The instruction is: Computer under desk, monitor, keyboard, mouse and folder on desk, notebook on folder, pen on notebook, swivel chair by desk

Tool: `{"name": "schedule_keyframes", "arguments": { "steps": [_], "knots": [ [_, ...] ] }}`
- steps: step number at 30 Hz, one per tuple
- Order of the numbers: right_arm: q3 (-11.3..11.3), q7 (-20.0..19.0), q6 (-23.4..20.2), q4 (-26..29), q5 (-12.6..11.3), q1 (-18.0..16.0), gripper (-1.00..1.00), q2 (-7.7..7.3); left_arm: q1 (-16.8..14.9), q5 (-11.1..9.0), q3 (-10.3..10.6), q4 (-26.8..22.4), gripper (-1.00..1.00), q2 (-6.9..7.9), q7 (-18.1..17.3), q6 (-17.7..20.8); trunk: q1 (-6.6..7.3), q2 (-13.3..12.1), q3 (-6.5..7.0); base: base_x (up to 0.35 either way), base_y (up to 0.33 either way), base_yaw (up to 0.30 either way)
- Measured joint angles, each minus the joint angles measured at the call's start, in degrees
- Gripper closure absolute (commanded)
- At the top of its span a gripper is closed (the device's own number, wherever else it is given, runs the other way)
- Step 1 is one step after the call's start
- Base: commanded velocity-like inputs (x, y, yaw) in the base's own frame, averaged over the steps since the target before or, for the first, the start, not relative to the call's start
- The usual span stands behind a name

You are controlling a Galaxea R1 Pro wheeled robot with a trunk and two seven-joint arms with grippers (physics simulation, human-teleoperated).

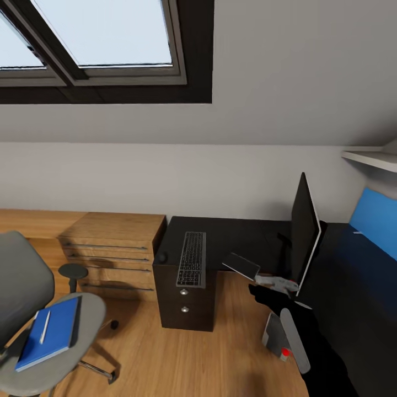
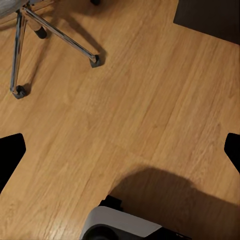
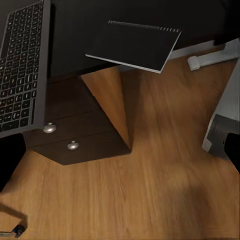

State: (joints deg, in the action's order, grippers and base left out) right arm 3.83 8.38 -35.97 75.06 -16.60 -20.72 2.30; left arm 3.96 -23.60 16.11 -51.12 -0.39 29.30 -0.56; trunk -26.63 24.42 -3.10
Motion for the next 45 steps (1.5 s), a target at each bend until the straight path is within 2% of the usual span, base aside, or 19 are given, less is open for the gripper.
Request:
{"name": "schedule_keyframes", "arguments": {
  "steps": [4, 16, 21, 25, 29, 45],
  "knots": [
    [0.0, 0.5, 0.0, 0.0, -0.1, 0.1, -1.0, 0.02, 0.0, 0.0, 0.0, 0.0, -1.0, 0.0, 0.0, 0.0, 0.88, -1.6, 0.72, 0.0, 0.0, -0.178],
    [0.0, 1.6, 0.8, -0.1, 0.1, 0.1, -1.0, -0.06, 0.0, 0.0, 0.0, 0.1, -1.0, 0.05, 0.1, 0.0, 0.89, -1.6, 0.67, 0.0, 0.0, -0.166],
    [0.0, 3.6, 1.4, -0.6, 1.9, 0.1, -1.0, 0.18, 0.0, -0.1, 0.0, 0.1, -1.0, 0.06, 0.2, -0.1, 0.89, -1.6, 0.65, 0.0, 0.0, -0.015],
    [0.0, 3.8, 1.5, -0.7, 2.1, 0.1, -1.0, 0.2, 0.0, -0.1, 0.0, 0.1, -1.0, 0.09, 0.2, -0.1, 0.89, -1.6, 0.65, 0.0, 0.0, -0.002],
    [0.0, 3.8, 1.6, -0.9, 2.1, 0.1, -1.0, -0.02, 0.0, 0.0, 0.0, 0.1, -1.0, 0.15, 0.2, -1.9, 0.89, -1.6, 0.67, 0.0, 0.0, -0.057],
    [0.3, 4.0, 5.0, -2.1, 2.1, 0.2, -1.0, -0.13, 0.0, 0.0, -0.2, 0.1, -1.0, 0.25, 0.3, -2.5, 0.89, -1.6, 0.96, 0.0, 0.0, -0.238]
  ]
}}
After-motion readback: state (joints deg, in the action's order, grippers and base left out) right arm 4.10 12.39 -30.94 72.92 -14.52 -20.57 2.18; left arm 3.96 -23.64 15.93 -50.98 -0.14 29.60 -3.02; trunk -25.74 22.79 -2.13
